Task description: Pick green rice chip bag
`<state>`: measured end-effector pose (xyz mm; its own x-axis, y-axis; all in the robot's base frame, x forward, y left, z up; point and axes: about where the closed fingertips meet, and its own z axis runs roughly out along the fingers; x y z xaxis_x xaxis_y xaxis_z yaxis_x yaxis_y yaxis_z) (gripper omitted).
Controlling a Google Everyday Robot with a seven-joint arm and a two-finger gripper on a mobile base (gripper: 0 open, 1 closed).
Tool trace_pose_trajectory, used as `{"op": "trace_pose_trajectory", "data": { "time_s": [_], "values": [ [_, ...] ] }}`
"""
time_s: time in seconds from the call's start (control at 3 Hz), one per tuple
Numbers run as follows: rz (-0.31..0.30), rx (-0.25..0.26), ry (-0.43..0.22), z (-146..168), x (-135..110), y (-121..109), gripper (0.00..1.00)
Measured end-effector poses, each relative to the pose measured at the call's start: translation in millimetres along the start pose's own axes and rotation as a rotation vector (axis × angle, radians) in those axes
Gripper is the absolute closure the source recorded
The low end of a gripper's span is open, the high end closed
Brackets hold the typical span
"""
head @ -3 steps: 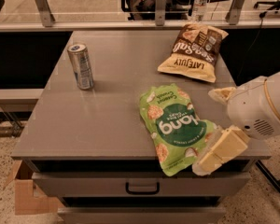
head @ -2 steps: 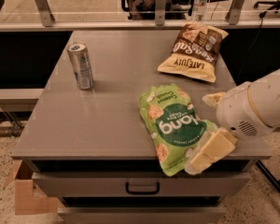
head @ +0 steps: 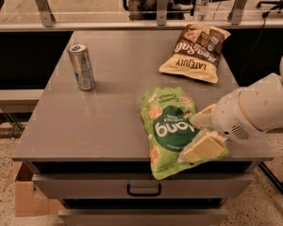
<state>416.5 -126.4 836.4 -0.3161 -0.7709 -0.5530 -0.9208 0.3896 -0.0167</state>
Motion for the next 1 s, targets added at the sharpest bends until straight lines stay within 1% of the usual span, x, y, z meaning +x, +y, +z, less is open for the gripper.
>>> {"op": "trace_pose_trajectory", "data": {
  "time_s": [0.33, 0.67, 1.0],
  "values": [
    [-0.001, -0.006, 0.008, 0.2, 1.2, -1.1, 0.79],
    [-0.001, -0.006, 0.008, -0.7, 0.5, -1.1, 0.99],
    [-0.002, -0.006, 0.008, -1.1, 0.3, -1.1, 1.0]
  ]
}}
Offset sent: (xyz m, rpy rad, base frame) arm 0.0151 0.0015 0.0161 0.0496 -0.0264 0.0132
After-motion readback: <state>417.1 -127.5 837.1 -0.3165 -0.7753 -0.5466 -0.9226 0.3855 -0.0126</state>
